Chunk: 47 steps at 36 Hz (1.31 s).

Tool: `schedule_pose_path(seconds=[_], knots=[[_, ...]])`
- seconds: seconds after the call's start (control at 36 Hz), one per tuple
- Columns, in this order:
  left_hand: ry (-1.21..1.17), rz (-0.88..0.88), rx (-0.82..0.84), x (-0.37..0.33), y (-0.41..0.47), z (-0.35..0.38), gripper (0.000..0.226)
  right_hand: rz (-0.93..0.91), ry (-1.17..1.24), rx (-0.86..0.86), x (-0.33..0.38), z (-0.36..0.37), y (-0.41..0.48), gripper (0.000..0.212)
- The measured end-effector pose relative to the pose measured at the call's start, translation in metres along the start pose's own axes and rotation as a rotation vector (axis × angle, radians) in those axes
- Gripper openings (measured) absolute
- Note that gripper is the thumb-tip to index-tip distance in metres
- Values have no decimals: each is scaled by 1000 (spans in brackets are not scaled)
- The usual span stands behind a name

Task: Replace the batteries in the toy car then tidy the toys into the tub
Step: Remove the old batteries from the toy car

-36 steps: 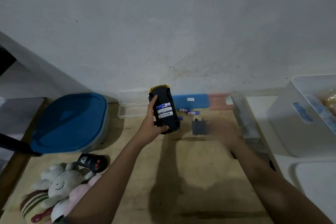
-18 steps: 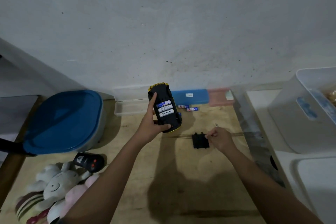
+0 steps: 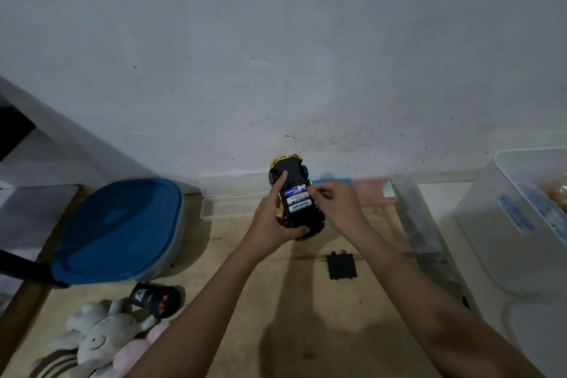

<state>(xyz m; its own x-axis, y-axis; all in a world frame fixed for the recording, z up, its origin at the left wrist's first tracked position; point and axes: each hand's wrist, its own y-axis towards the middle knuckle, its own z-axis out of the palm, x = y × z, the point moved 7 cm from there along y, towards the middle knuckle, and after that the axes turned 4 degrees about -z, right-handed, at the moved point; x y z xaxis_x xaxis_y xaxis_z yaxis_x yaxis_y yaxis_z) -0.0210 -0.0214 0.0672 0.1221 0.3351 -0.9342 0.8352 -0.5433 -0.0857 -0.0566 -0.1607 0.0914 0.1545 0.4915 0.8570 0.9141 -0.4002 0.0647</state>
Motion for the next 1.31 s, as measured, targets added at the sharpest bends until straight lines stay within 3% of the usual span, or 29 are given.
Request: schedule_pose_path(seconds=[0.44, 0.72, 0.89, 1.06, 1.31], knots=[[137, 52, -29, -8, 4, 7, 111, 148, 206, -153, -13, -8, 4, 18], [136, 87, -10, -12, 7, 15, 109, 110, 225, -146, 0, -2, 0, 19], [95, 87, -33, -15, 11, 11, 109, 116, 266, -255, 0, -17, 2, 14], [102, 94, -35, -21, 11, 10, 110, 115, 242, -217, 2, -24, 6, 17], [206, 159, -44, -34, 11, 7, 108, 99, 186, -242, 7, -24, 7, 20]])
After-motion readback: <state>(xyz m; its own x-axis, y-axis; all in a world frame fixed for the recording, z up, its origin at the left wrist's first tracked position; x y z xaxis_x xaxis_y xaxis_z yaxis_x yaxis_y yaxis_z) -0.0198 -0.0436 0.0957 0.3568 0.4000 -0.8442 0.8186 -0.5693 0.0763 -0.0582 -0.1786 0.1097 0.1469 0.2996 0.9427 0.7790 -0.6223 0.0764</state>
